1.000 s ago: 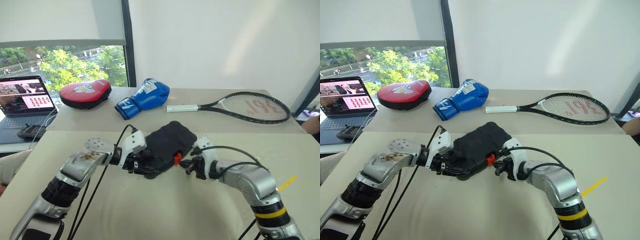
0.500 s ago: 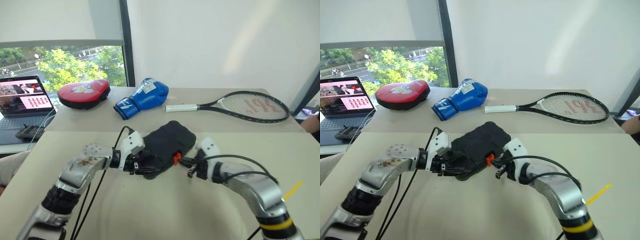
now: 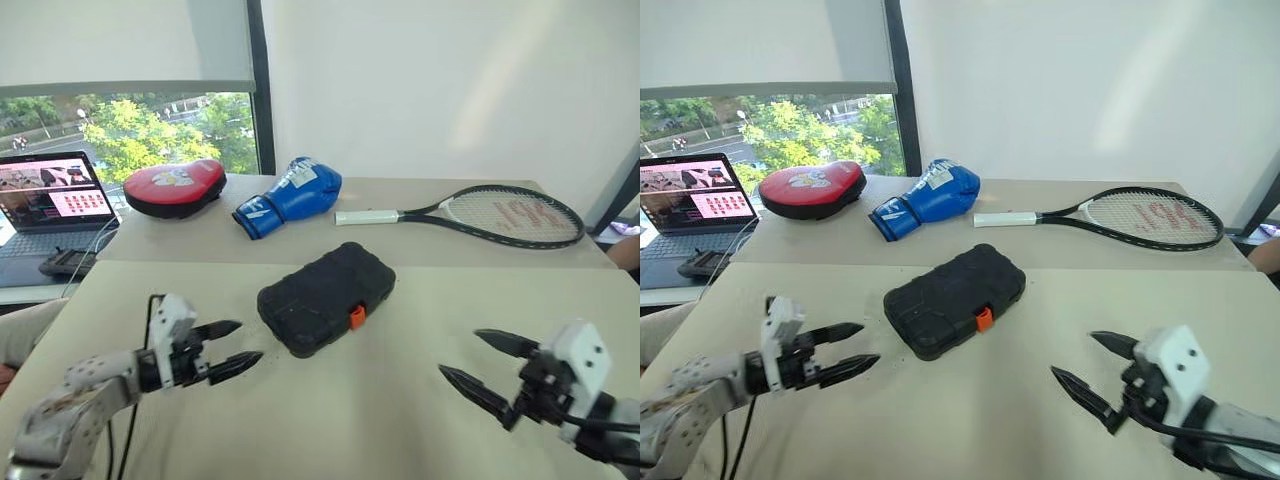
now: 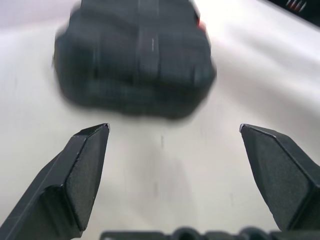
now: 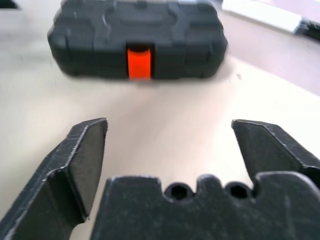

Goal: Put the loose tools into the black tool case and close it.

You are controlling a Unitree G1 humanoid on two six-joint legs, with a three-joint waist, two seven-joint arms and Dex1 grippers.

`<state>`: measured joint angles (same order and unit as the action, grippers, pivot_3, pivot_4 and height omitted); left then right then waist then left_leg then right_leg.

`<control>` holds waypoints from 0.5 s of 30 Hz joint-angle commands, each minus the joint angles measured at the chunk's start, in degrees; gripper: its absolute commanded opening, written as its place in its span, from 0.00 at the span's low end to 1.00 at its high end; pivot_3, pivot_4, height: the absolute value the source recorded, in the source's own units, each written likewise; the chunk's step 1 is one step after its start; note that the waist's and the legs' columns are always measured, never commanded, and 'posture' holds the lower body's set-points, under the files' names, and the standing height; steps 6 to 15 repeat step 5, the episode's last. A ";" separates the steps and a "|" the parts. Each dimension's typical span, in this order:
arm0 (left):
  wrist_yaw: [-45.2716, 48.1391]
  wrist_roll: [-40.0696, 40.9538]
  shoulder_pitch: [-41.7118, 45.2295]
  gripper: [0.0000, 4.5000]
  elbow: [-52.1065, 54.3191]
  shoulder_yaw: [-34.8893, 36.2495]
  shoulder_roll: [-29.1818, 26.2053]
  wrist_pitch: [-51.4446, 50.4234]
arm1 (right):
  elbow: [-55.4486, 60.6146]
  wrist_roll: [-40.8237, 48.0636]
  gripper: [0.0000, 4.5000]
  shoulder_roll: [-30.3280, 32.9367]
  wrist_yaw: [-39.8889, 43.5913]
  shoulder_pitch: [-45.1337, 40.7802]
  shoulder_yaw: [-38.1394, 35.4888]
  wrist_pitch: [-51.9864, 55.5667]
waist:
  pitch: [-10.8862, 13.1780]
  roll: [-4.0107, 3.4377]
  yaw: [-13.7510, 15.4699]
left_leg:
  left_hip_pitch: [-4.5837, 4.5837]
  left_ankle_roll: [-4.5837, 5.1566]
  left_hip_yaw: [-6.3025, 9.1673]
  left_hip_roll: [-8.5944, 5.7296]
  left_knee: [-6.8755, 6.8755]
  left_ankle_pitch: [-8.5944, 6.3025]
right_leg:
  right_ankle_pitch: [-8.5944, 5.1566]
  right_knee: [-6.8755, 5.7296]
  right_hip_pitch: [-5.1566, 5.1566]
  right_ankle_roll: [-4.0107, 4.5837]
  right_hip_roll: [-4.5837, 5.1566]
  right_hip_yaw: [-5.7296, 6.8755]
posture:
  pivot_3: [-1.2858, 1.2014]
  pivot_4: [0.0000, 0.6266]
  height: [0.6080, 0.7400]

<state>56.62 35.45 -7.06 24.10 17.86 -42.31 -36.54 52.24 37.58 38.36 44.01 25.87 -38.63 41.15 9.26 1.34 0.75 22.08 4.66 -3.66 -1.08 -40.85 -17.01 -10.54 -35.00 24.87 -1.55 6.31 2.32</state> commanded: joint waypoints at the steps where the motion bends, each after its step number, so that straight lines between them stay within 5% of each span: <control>1: 1.84 -1.06 -2.06 1.00 1.36 2.12 -2.23 3.88 | 1.53 1.89 0.99 0.92 1.52 1.57 -4.08 -2.74 | 0.00 0.00 0.11 | 0.00 -0.06 0.00 0.02 -0.01 -0.03 | -0.05 0.00 0.01 0.08 0.01 0.00 | 0.52 0.24 1.00; 15: 2.55 -0.35 -3.40 1.00 1.11 2.14 -2.47 4.83 | 0.88 1.39 0.99 1.61 1.58 2.68 -4.21 -3.80 | 0.01 -0.01 0.49 | -0.06 -0.24 0.00 0.01 -0.01 -0.10 | -0.17 0.00 0.07 0.28 0.10 0.02 | 0.52 0.24 1.00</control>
